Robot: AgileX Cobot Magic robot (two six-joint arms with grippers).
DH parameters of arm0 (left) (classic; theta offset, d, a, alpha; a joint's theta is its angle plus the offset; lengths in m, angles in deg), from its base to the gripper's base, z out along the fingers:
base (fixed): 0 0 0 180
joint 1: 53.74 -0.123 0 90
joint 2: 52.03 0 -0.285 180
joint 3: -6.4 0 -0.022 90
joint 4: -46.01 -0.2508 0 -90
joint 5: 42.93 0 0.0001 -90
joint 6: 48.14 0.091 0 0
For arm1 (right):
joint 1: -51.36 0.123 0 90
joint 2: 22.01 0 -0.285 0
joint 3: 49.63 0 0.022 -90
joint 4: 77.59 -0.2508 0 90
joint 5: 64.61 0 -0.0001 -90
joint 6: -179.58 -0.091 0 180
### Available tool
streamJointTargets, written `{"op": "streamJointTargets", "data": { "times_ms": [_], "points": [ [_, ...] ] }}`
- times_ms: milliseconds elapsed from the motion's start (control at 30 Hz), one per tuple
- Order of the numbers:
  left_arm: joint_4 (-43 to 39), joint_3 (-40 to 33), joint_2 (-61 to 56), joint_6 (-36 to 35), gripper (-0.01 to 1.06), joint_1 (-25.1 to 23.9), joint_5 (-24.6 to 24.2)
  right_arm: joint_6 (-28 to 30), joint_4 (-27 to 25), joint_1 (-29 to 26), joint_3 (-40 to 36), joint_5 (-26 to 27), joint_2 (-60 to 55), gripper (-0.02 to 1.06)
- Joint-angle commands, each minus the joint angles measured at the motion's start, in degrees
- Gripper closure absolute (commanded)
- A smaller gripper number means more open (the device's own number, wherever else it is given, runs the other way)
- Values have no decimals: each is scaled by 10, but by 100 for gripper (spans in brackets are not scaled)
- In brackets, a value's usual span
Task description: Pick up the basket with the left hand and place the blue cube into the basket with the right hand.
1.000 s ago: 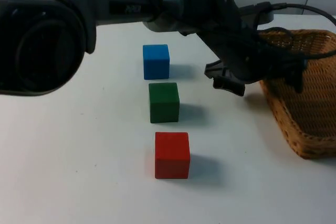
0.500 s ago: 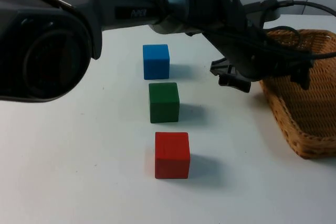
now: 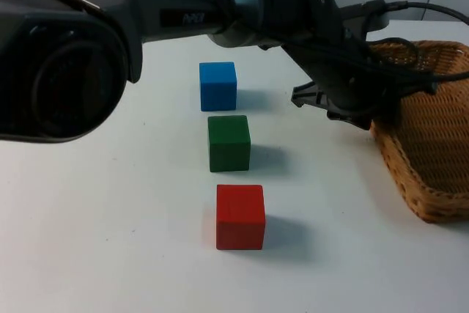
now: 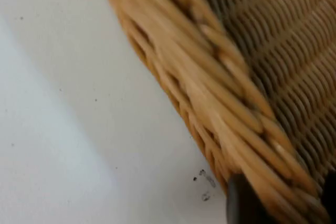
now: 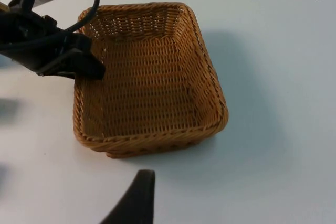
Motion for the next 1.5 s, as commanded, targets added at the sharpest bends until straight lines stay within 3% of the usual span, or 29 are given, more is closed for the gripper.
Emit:
{"op": "streamJointTargets", "data": {
  "times_ms": [0,100,500,900,1033,1200,1267,1367,1400,1467],
  "points": [
    [-1,6,-1,-2,96,3,11,4,-3,-4,-3,6,1,0],
    [0,6,-1,-8,105,3,15,4,-3,-4,-3,6,1,0],
    [-8,6,-26,-159,105,-12,0,4,-3,-4,-3,6,1,0],
    [-42,0,-125,-165,105,-54,-38,4,-3,-4,-3,6,1,0],
    [-54,-36,-162,-165,105,-75,-36,4,-3,-4,-3,6,1,0],
    [9,-204,-265,-67,105,-121,10,4,-3,-4,-3,6,1,0],
    [19,-226,-276,-56,105,-128,16,4,-3,-4,-3,6,1,0],
    [136,-379,-357,91,105,-180,43,4,-3,-4,-3,6,1,0],
    [136,-379,-357,91,105,-180,43,4,-3,-4,-3,6,1,0],
    [197,-469,-405,162,105,-212,44,4,-3,-4,-3,6,1,0]
  ]
}}
